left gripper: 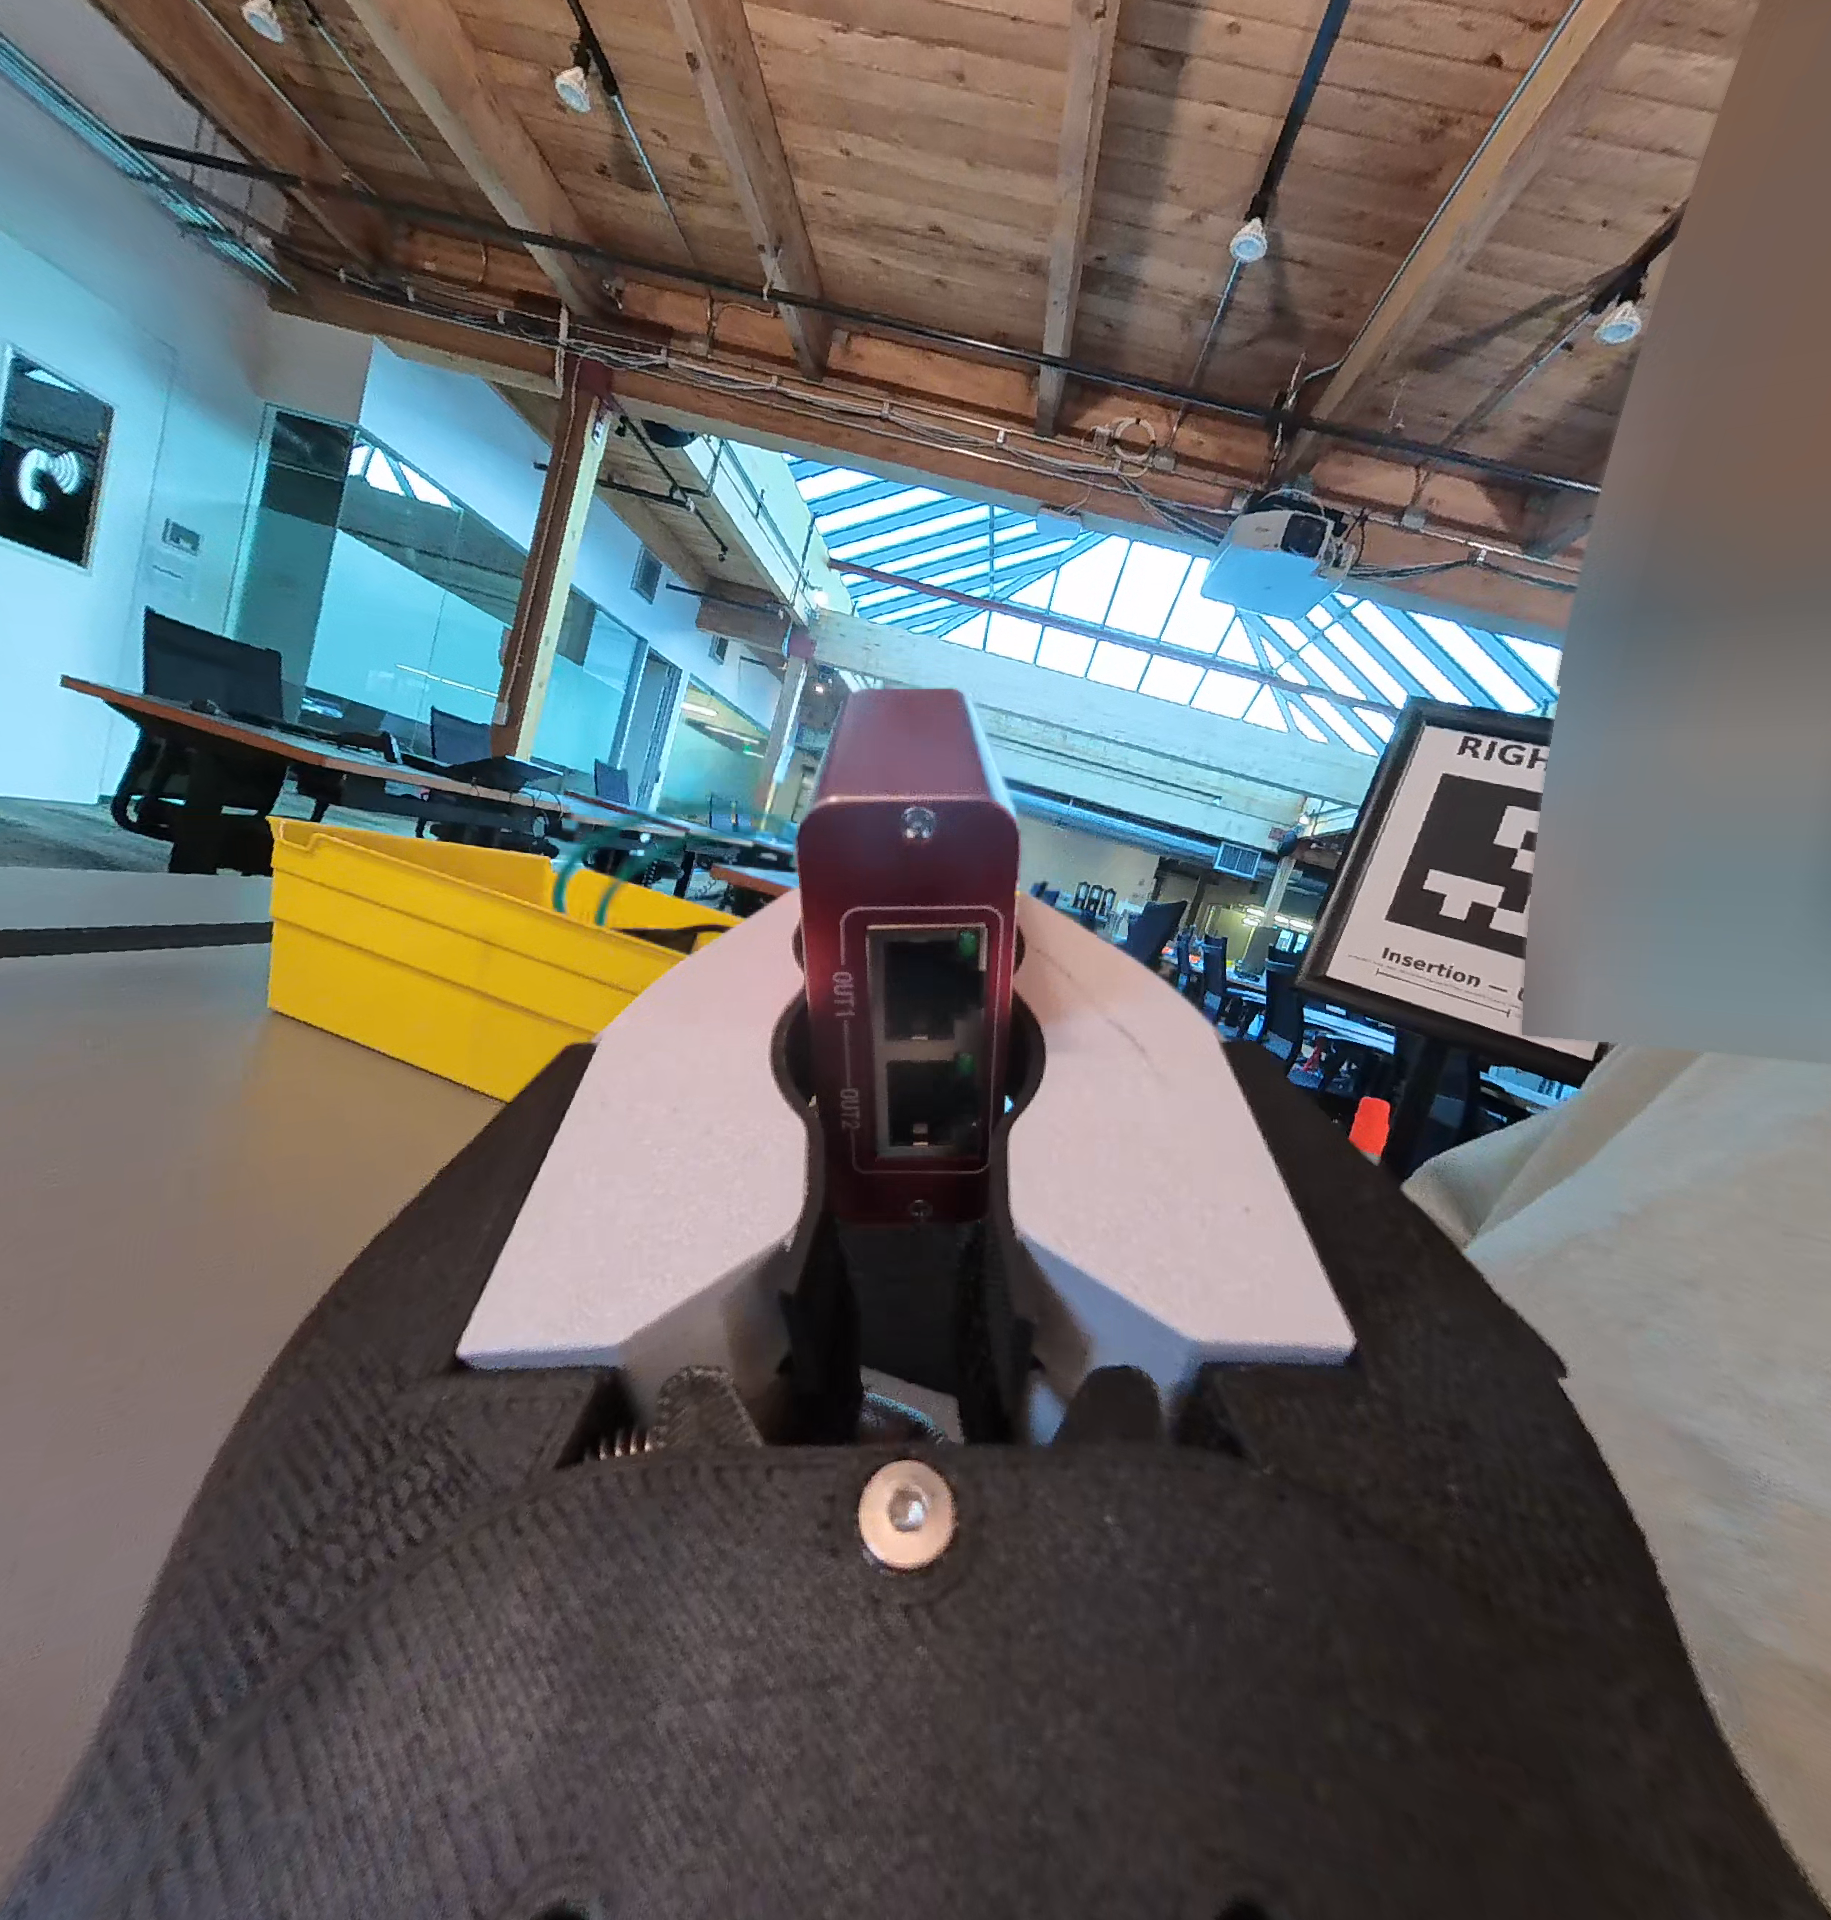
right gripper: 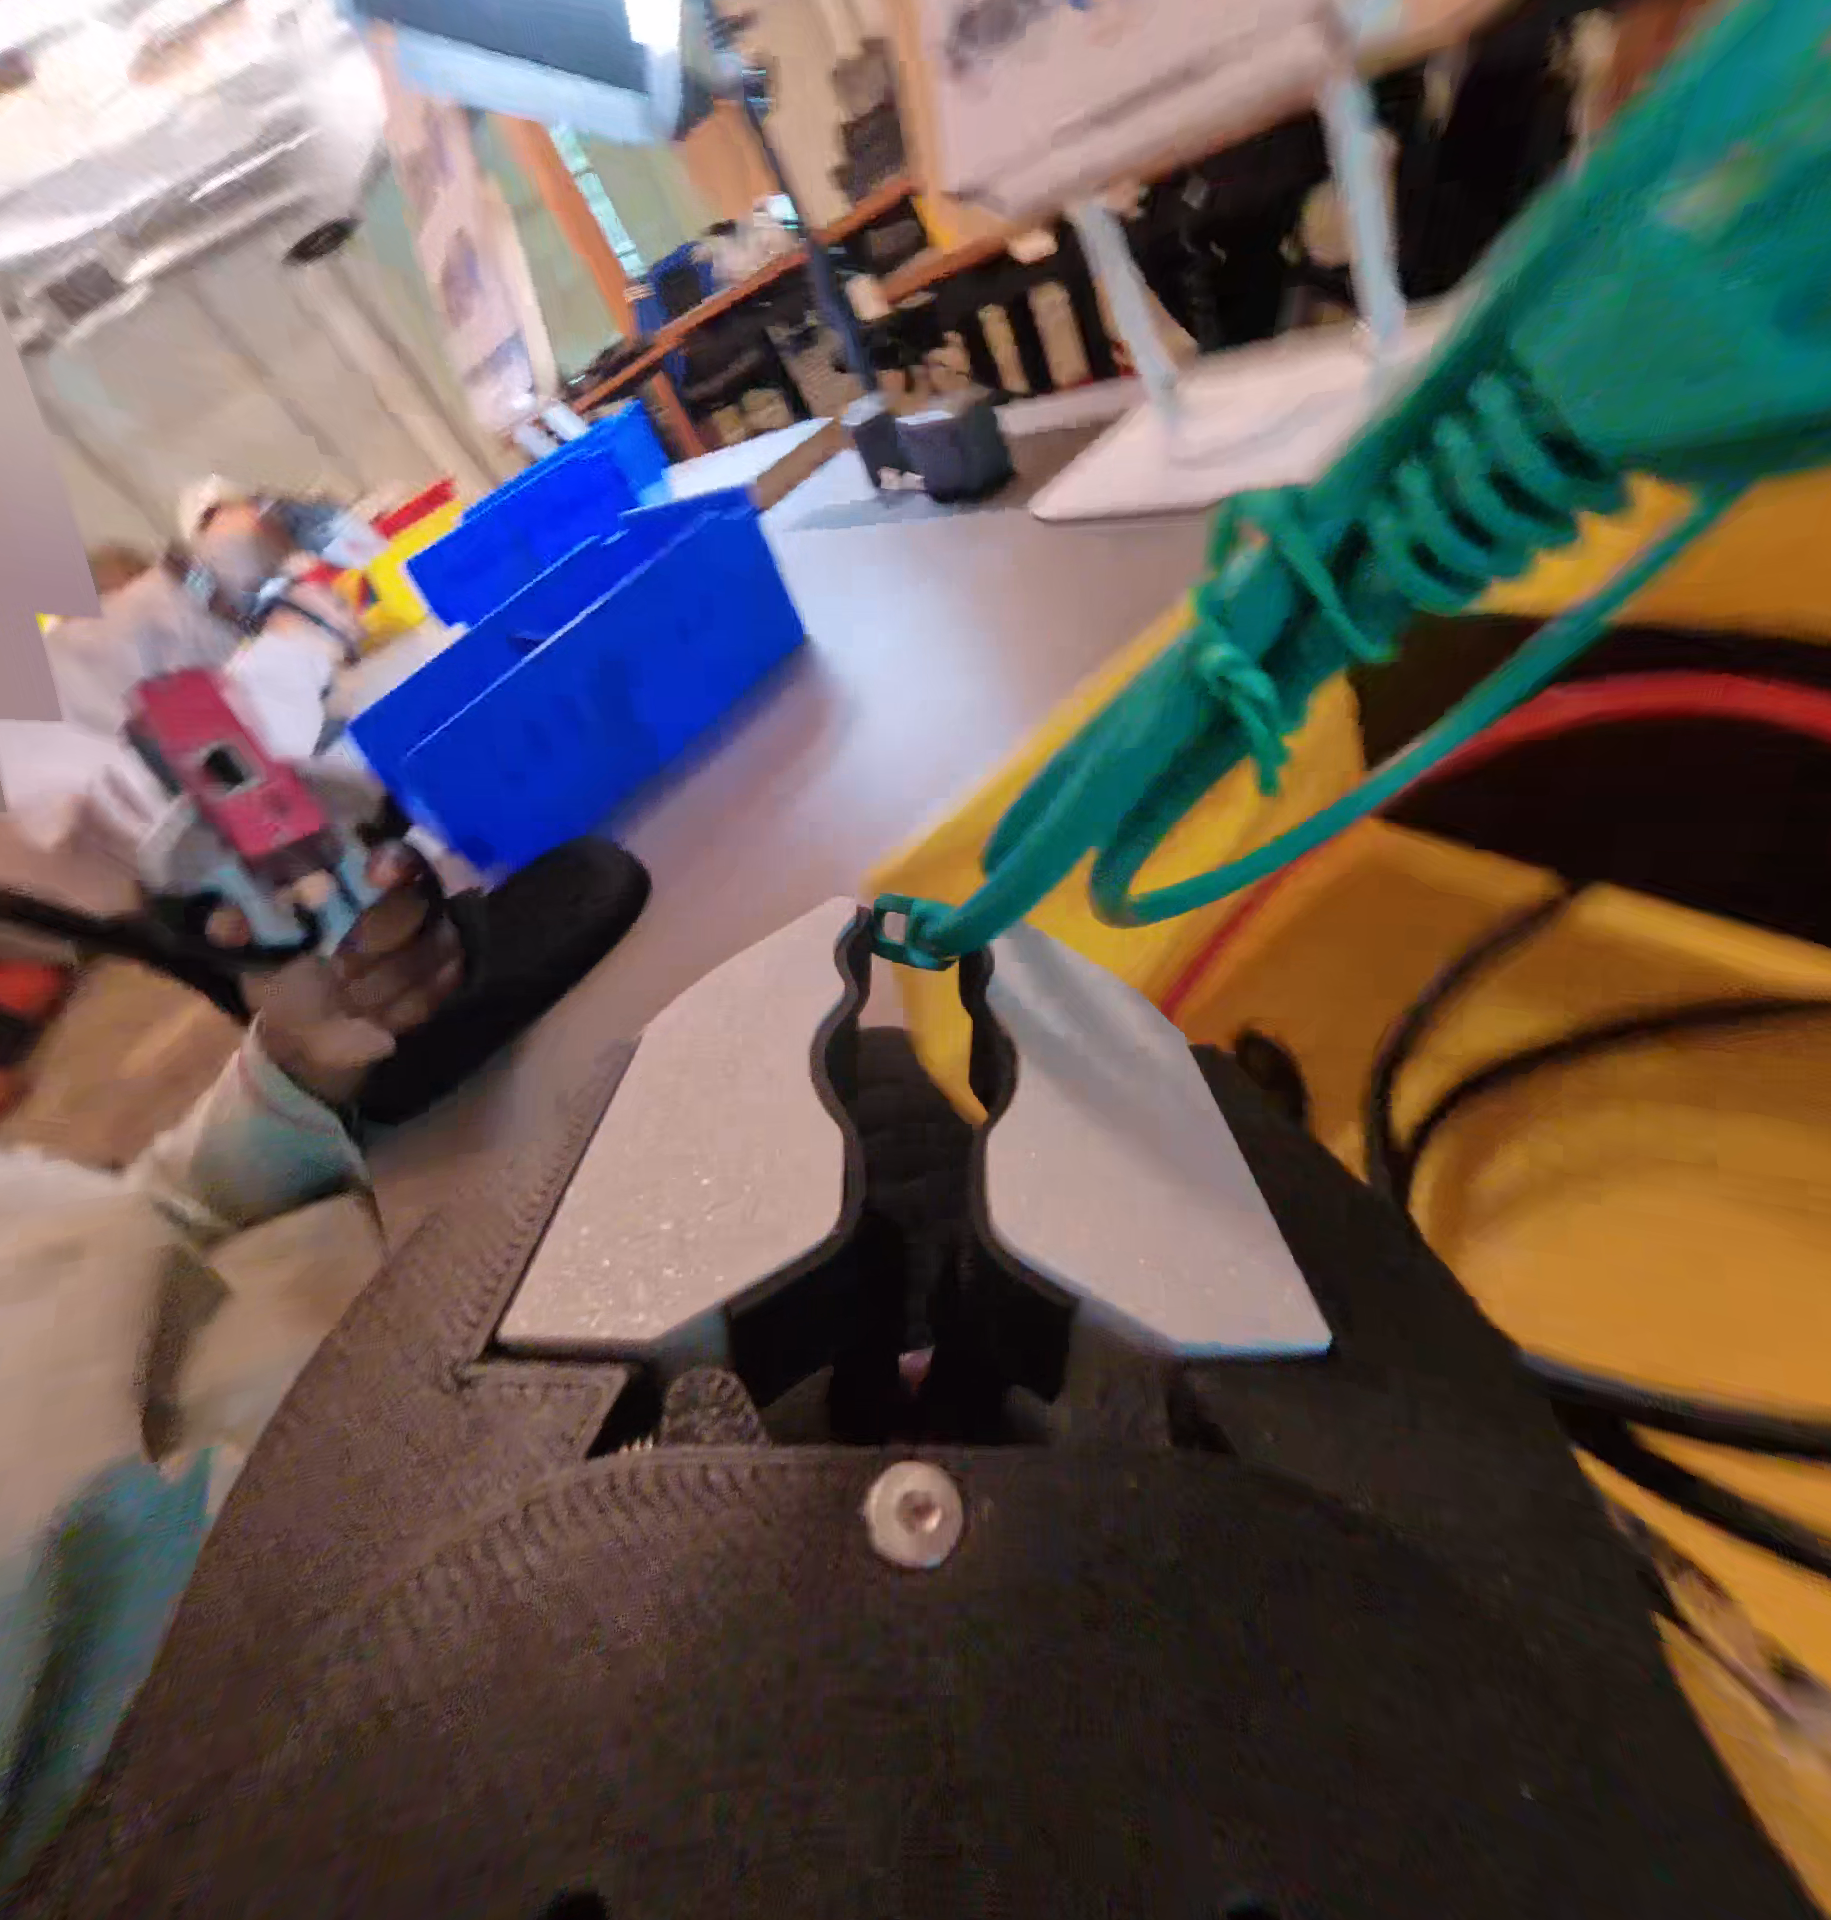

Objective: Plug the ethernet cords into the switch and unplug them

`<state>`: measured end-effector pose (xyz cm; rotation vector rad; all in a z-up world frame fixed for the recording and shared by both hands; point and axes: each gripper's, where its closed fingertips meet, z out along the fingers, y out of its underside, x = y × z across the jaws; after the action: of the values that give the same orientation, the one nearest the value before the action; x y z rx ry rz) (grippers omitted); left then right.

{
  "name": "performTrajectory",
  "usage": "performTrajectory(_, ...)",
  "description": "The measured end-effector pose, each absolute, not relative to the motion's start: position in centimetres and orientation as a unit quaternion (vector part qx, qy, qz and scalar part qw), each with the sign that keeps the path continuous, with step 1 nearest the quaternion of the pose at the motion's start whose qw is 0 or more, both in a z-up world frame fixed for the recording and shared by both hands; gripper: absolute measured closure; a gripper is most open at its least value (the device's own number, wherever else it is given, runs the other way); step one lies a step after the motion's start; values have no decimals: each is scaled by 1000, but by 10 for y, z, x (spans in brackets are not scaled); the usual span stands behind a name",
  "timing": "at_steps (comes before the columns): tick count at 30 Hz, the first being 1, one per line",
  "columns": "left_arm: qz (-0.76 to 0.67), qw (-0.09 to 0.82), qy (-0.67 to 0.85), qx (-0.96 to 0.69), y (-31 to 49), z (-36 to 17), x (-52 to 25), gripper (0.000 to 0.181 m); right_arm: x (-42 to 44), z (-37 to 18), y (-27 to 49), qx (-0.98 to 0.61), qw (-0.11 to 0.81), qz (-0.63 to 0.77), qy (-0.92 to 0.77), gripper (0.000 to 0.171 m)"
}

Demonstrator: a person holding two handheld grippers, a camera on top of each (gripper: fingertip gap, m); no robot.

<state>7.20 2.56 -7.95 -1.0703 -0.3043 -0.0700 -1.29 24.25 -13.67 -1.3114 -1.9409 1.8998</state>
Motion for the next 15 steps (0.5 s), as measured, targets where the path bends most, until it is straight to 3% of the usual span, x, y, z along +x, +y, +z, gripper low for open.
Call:
performTrajectory(3,-30,845,-144,-515,27,-81,72,153,-18,-161,263,-513,50,594,-617,140)
performTrajectory(7,-34,842,-146,-518,28,-83,72,153,-9,-178,284,-566,151,477,-655,118)
performTrajectory(9,-33,841,-145,-520,29,-83,72,153,-5,-176,294,-563,217,414,-682,116)
performTrajectory(13,-29,839,-142,-525,30,-84,73,153,-12,-165,294,-489,332,339,-732,138)
performTrajectory(15,-27,838,-142,-527,31,-85,73,153,-7,-179,280,-436,305,284,-798,146)
